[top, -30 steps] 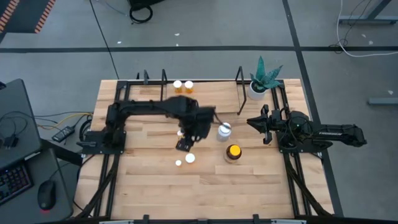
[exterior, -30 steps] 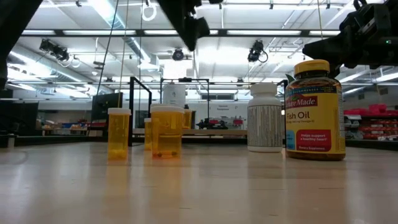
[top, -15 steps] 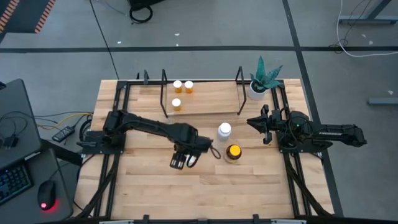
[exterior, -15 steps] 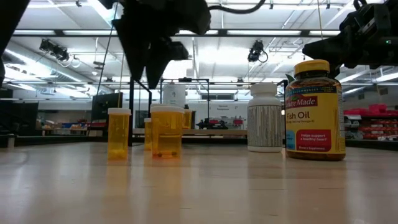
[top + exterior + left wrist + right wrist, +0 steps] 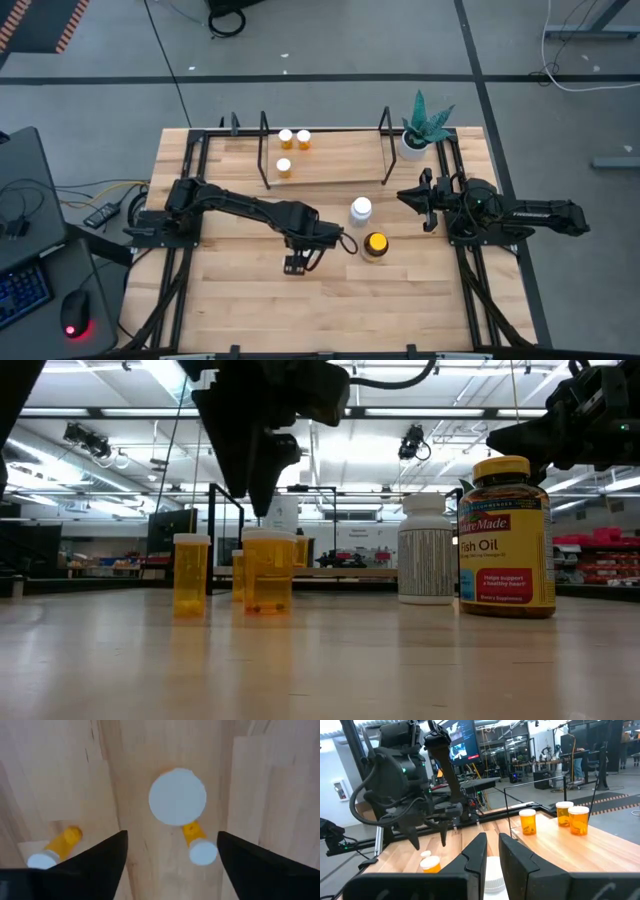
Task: Pick and place medicine bottles onto shelf by color
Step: Put the big orange pill bottle on the shelf
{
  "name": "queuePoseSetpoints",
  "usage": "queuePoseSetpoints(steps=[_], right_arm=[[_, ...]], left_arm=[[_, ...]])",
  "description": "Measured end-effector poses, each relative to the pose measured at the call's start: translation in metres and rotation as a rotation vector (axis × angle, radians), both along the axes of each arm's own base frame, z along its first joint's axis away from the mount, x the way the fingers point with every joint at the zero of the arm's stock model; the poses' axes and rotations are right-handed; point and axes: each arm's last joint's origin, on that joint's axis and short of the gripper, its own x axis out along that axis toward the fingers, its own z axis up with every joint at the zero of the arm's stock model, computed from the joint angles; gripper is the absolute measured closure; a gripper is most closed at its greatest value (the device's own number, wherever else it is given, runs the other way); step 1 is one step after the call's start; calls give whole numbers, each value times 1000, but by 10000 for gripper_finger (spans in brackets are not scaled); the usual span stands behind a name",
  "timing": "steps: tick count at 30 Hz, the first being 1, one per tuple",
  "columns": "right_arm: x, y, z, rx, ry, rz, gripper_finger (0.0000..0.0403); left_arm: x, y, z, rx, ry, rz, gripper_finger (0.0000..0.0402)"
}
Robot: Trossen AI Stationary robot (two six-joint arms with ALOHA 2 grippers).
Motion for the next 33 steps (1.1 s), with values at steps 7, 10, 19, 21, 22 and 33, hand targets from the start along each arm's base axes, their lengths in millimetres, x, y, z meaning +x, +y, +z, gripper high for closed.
queuePoseSetpoints(steps=[7, 10, 19, 21, 22, 33], right_arm=[[0, 0, 0, 0, 0, 0, 346], [0, 0, 0, 0, 0, 0, 346], [0, 0, 0, 0, 0, 0, 346], [0, 0, 0, 0, 0, 0, 346], [0, 0, 0, 0, 0, 0, 346], [0, 0, 0, 0, 0, 0, 346]], left_arm=[[8, -8, -5, -18, -74, 1, 25], [7, -11, -12, -16, -58, -4, 16], [6, -12, -38, -22, -90, -8, 16], [5, -11, -44, -22, -92, -7, 20], [5, -11, -46, -25, -105, -7, 22], [5, -11, -63, -28, -156, -42, 55]])
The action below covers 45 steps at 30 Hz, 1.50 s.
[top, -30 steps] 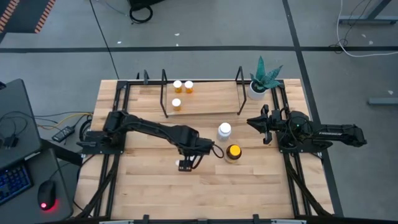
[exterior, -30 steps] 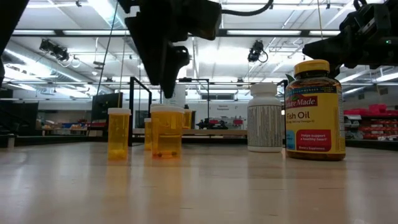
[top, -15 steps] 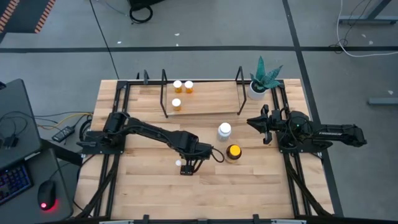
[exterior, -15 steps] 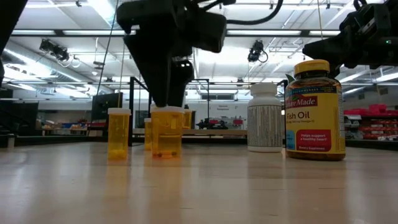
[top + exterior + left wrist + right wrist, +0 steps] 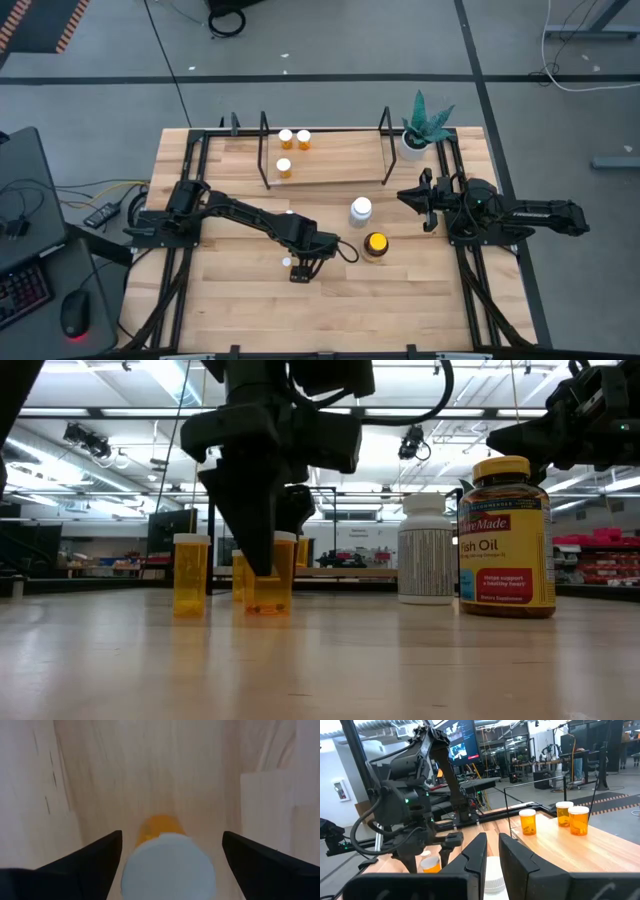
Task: Pick and place medicine bottles onto shelf by color
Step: Put the big orange pill bottle on the shelf
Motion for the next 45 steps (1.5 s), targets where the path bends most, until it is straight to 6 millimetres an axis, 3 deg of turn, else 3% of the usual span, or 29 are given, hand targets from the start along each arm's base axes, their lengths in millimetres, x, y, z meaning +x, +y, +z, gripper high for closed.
queuePoseSetpoints(steps=[15, 24, 31, 35, 40, 45], right_arm=[[0, 0, 0, 0, 0, 0, 346], [0, 0, 0, 0, 0, 0, 346], [0, 0, 0, 0, -1, 0, 346], [0, 0, 0, 0, -1, 0, 346], [0, 0, 0, 0, -1, 0, 346], [0, 0, 2, -2, -17, 0, 346]], left_arm=[[1, 4, 0, 75, -18, -60, 156], [4, 20, 0, 72, -12, -11, 203], [4, 43, 7, 51, -18, 10, 184], [4, 61, 15, 60, -31, 10, 193], [1, 90, 26, 78, -49, 13, 204], [-2, 124, 35, 95, -71, 50, 182]])
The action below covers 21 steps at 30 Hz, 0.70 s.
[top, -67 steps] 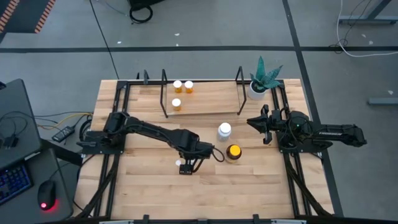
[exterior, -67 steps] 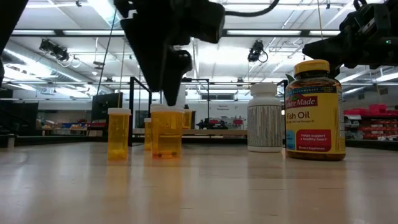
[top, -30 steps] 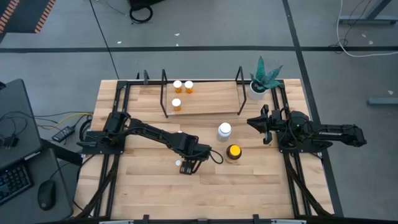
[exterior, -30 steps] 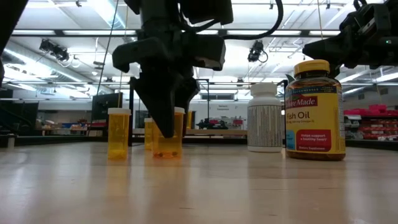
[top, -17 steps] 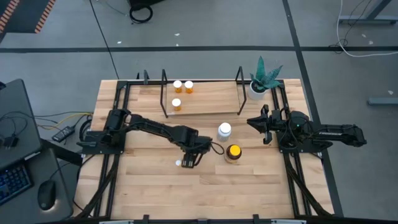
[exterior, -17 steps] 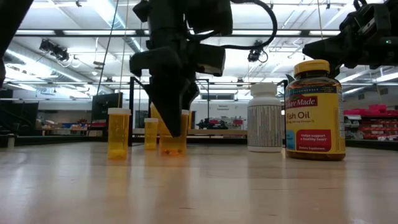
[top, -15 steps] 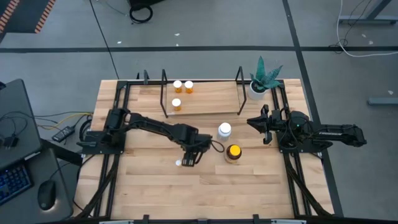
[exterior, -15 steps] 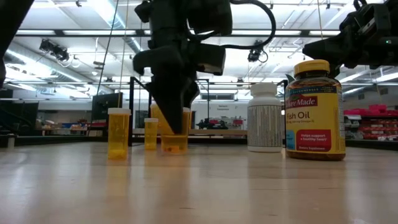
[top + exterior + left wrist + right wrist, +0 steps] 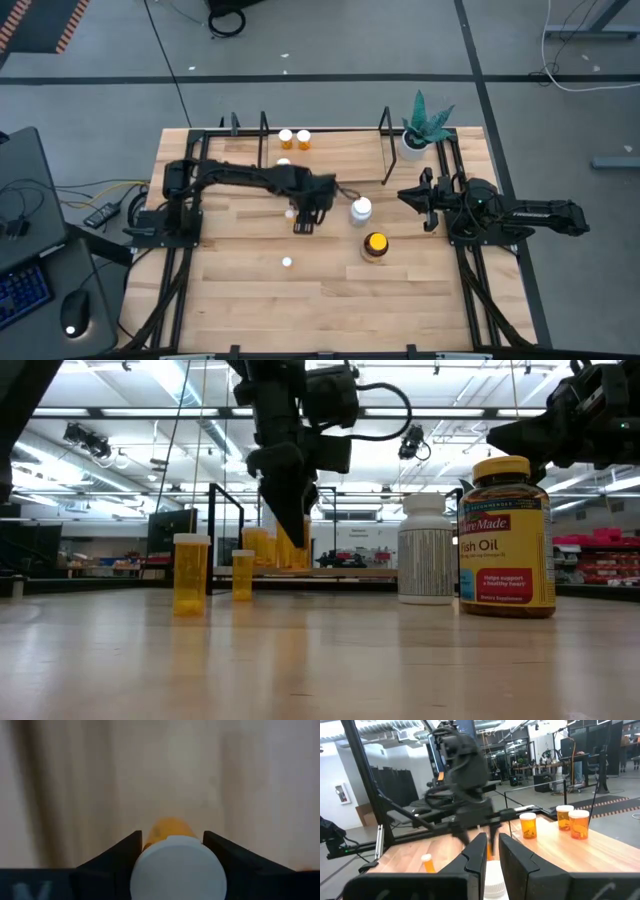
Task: Pick and place medicine bottles onto shelf by color
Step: Put the big orange pill bottle on the shelf
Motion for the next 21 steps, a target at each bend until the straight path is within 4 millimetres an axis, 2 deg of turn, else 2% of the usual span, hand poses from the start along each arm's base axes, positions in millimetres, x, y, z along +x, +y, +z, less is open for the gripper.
queuePoseSetpoints(steps=[3, 10, 15, 21], right_arm=[[0, 0, 0, 0, 2, 0, 346], [0, 0, 1, -1, -6, 0, 346], [0, 0, 1, -2, -11, 0, 346], [0, 0, 1, -2, -14, 0, 346]], left_arm=[[-4, 19, 6, 9, -12, 23, 178], [-11, 56, 10, 32, -34, 65, 197], [-15, 73, 15, 42, -33, 80, 182], [-9, 85, 41, 76, -100, 62, 183]])
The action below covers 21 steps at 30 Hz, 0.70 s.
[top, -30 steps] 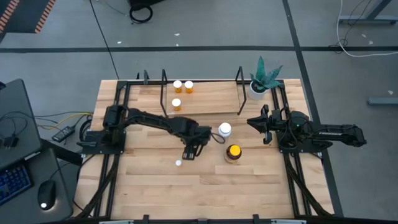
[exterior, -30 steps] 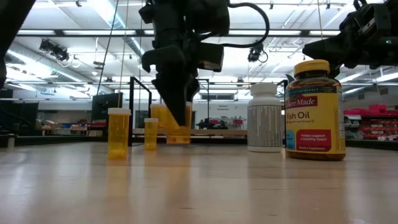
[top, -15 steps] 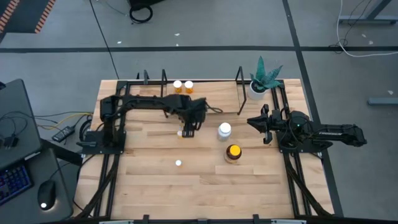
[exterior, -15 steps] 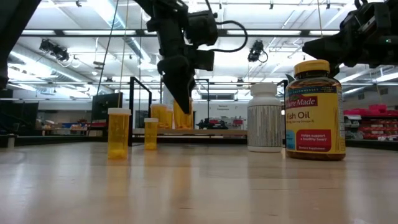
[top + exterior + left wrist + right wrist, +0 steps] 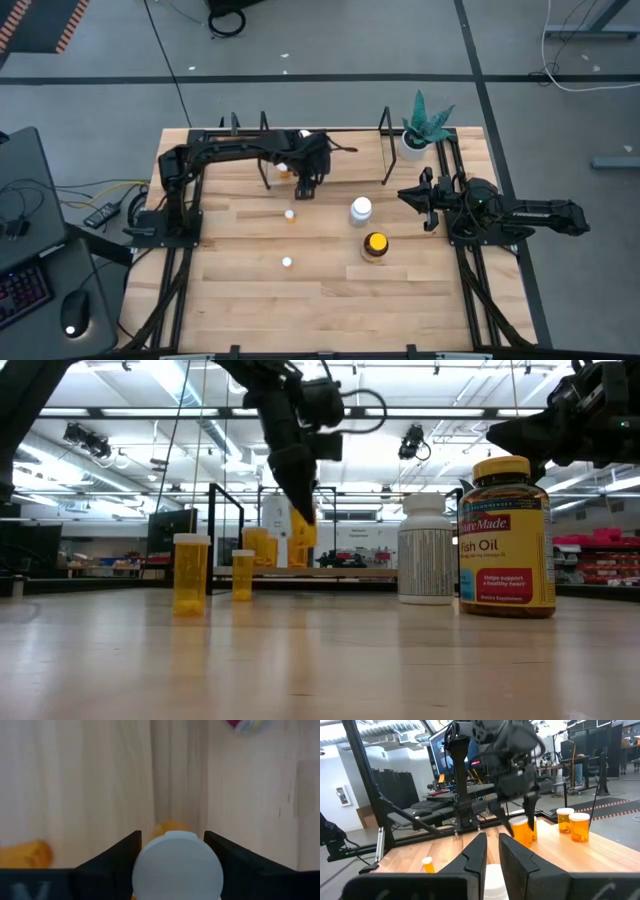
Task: Pick and place medicine bottles onto shelf by color
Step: Put the big orange pill bottle on the shelf
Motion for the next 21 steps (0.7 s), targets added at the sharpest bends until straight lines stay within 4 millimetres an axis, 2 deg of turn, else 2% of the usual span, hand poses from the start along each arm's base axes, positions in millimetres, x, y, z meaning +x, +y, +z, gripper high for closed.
queuePoseSetpoints(steps=[6, 14, 21], right_arm=[[0, 0, 0, 0, -2, 0, 346], [0, 0, 0, 0, -2, 0, 346], [0, 0, 0, 0, -2, 0, 346]], left_arm=[[-1, 19, 14, 37, -40, -3, 197], [-11, 55, -3, -2, -4, 73, 179], [-15, 62, -4, -46, -16, 93, 197]])
